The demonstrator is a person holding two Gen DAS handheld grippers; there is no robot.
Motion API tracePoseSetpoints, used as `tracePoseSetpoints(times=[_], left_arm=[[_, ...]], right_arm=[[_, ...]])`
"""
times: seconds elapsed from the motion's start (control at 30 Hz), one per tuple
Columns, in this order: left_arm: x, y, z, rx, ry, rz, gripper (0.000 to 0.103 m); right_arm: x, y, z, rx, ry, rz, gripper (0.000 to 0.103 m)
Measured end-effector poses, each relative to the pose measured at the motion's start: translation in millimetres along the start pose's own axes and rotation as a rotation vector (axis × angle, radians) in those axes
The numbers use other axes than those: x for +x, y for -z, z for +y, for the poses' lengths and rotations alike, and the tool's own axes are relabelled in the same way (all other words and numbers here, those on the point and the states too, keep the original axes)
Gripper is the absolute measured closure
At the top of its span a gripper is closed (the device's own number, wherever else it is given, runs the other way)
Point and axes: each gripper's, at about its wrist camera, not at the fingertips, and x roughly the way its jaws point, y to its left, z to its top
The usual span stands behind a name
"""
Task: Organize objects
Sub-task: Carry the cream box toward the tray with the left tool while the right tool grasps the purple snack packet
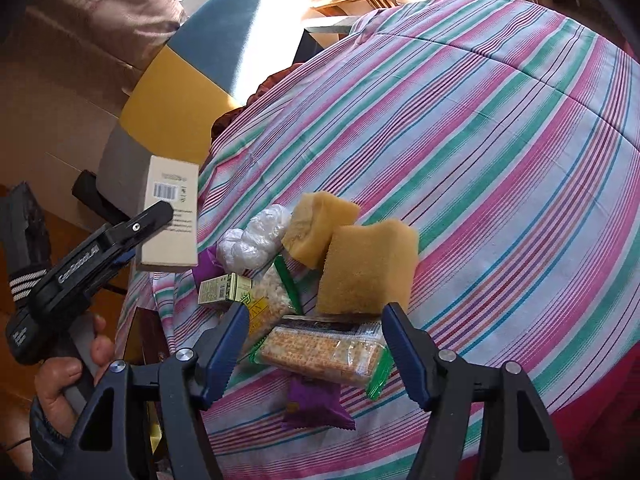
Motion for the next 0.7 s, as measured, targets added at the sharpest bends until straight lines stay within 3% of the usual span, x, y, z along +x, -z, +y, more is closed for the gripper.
tracePoseSetpoints(times=[0.2,0.5,0.7], left_arm=[[-53.5,50.6,33.5,-0.066,0.015,-0.025,0.052],[-127.1,125.2,91.6,-0.138,-0.044,-0.068,0.051],[-164.4,168.8,145.5,-0.267,-0.087,-0.091,0.051]], right_arm=[[11.0,6.9,5.5,-0.032,0.036,0.063,0.033],[-7.3,23.1,12.3,-0.061,0.121,0.050,0.038],[15.0,49.7,31.2,-0.160,0.167,0.186,0.042]])
